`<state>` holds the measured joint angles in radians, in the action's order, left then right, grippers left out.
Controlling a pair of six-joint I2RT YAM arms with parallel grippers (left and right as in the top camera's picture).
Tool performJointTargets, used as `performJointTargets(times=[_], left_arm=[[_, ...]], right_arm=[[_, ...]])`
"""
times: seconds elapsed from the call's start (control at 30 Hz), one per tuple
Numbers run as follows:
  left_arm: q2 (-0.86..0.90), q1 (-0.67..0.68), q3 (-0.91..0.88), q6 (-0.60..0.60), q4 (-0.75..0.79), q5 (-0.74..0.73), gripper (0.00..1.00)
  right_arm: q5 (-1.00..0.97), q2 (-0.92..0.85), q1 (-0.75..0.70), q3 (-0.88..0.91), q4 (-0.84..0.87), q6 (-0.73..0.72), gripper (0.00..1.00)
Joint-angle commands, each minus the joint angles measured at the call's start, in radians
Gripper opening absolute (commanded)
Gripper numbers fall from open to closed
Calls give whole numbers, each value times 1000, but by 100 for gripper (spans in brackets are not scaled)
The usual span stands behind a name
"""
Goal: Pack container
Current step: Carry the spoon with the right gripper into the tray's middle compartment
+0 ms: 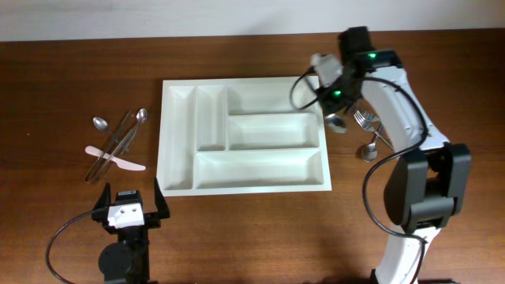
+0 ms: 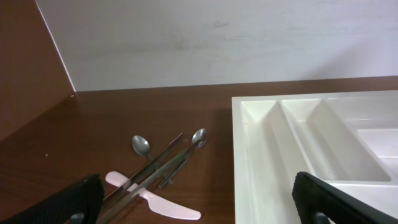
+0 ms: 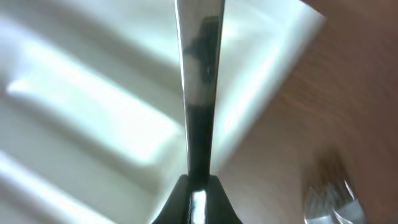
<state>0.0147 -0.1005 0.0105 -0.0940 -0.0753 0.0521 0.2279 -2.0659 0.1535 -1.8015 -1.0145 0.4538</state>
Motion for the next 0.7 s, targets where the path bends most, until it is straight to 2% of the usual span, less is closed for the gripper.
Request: performJointTargets(times=[0.0, 0.17, 0.27, 0.67], left_arm=[[-10, -5, -2, -10, -5, -11, 99], [-10, -5, -2, -10, -5, -11, 99], [-10, -5, -2, -10, -5, -11, 99], [-10, -5, -2, -10, -5, -11, 99]], right_arm=[[98, 0, 74, -24, -8, 269, 4], [85, -1, 167, -21, -43, 603, 4], [76, -2, 201, -14, -45, 729, 4], [116, -65, 222, -14, -41, 769, 4]])
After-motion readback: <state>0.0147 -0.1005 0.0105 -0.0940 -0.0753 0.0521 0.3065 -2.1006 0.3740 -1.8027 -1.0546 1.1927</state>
